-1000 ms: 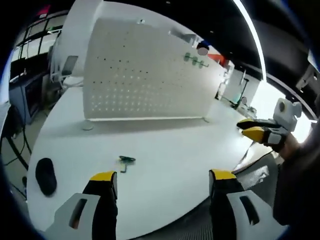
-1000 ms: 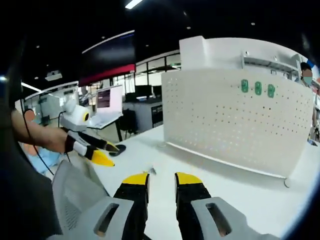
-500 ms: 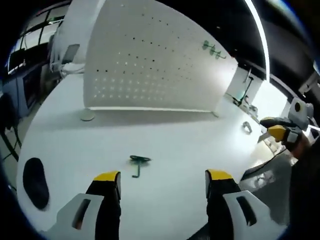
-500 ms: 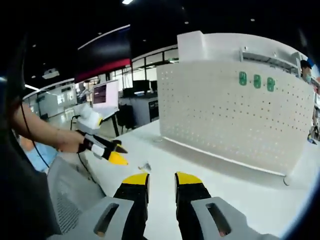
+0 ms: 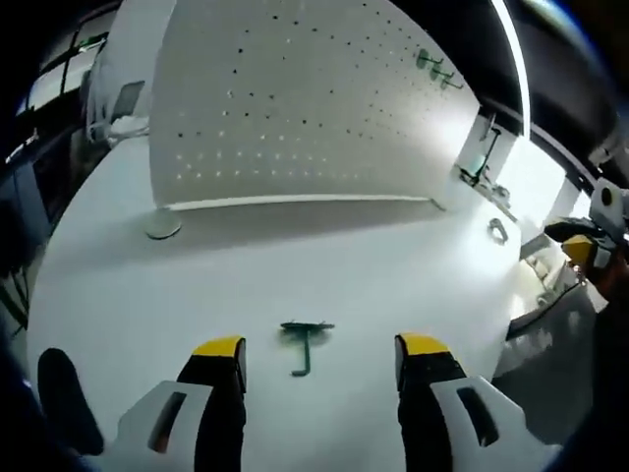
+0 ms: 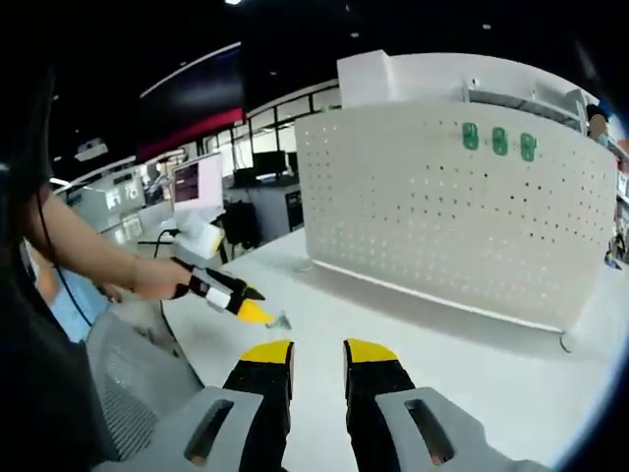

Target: Insert the hook assembly into the mounting plate slot until the hook locks in place.

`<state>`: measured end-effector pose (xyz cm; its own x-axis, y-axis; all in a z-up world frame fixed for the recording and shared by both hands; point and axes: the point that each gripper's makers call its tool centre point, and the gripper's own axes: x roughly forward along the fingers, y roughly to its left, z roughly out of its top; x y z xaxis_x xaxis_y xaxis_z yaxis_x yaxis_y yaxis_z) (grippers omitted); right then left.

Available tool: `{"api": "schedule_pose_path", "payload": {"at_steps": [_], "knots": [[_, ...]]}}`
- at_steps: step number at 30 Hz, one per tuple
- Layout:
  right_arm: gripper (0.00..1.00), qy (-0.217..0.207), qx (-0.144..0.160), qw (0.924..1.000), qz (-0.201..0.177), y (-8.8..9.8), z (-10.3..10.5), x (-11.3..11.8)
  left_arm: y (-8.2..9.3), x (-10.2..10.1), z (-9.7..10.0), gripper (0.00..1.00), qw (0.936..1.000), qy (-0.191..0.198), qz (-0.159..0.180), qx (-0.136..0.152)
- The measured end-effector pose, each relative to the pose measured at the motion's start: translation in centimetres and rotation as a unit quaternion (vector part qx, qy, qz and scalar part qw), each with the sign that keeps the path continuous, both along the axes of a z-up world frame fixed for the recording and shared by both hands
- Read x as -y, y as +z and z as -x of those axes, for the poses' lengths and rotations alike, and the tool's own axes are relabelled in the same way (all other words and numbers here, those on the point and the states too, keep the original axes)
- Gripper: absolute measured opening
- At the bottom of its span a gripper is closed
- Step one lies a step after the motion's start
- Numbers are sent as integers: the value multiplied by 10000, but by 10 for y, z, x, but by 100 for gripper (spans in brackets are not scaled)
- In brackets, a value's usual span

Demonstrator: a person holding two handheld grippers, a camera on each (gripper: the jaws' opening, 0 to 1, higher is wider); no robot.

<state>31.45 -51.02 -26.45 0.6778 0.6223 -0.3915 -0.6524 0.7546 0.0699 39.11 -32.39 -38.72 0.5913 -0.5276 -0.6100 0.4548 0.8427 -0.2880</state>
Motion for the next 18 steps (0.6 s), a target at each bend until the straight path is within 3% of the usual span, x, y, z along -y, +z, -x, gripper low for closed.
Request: {"api": "schedule_pose_path", "payload": {"at_steps": [13,18], "knots": [[19,-133,-206,9997,14,-12,-6,6,-8,-6,-20,46,9984,-444,-289,182],[19,-185,-299,9994,-13,-16,-7,8,-11,3,-21,43,9919,-1036,-607,413]]}}
